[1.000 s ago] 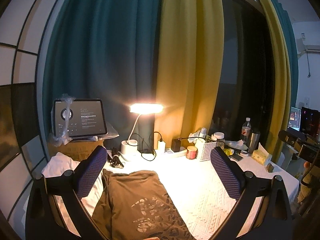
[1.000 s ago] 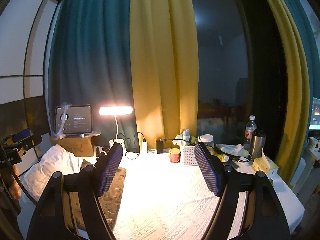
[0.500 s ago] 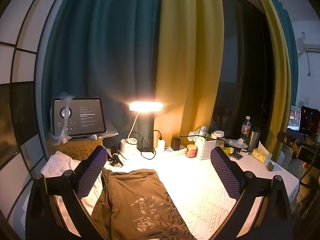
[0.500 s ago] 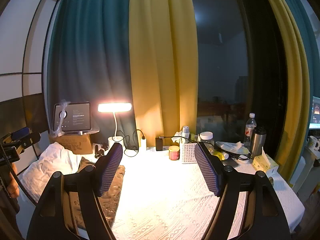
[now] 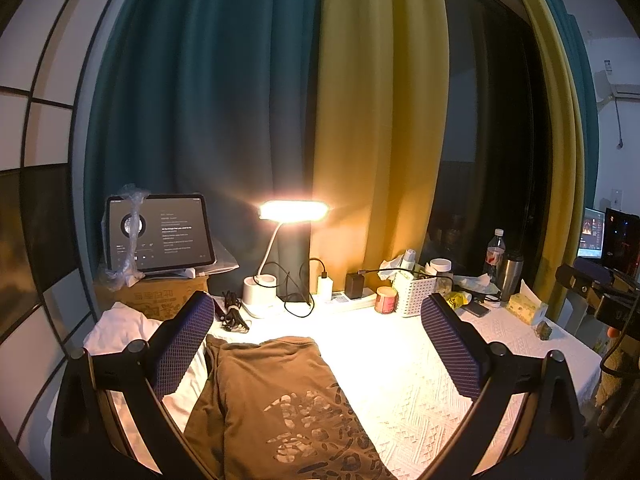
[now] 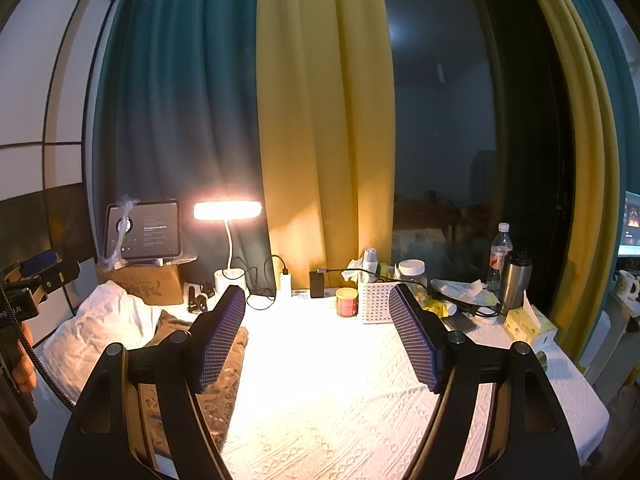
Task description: Fold small clothes
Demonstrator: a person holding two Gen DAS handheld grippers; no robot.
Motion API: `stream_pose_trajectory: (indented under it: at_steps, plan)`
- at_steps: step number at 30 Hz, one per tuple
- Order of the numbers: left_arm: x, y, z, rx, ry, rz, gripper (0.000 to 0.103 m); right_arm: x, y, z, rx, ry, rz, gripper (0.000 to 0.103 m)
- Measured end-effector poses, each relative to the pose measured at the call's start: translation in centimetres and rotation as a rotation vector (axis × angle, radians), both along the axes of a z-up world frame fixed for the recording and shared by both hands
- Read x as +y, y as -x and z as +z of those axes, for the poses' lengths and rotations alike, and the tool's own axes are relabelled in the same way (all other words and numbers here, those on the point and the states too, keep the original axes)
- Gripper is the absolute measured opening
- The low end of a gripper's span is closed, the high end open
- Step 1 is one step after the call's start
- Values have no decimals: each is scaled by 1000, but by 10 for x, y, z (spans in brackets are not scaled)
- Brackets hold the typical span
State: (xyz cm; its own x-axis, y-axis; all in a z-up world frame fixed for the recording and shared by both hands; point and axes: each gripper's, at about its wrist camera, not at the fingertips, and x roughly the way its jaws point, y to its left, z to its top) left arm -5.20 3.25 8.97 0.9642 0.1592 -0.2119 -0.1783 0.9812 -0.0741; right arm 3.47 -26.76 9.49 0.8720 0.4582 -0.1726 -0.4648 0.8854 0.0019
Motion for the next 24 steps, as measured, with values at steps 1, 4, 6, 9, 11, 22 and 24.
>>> stream_pose_trajectory:
  at_steps: [1,4,6,9,11,22,24]
  plan:
    - [0,0,1,-1,0,1,102,0,0,0,0,0,0,77]
    - [0,0,0,-1,-1,2,102,-1,0,-1,0,-1,0,77]
    - [0,0,0,0,-3,3,102,-1,0,-1,1,0,0,77]
    - [1,0,0,1,-2,7,102,-1,0,-1,1,1,1,77]
    - [3,-1,-1,1,0,4,102,-1,0,-1,1,1,1,77]
    - [4,-1,-1,2,2,-2,102,-2,0,-1,1,1,1,77]
    - [4,-1,-1,2,2,-2,102,-1,-1,-1,1,1,1,77]
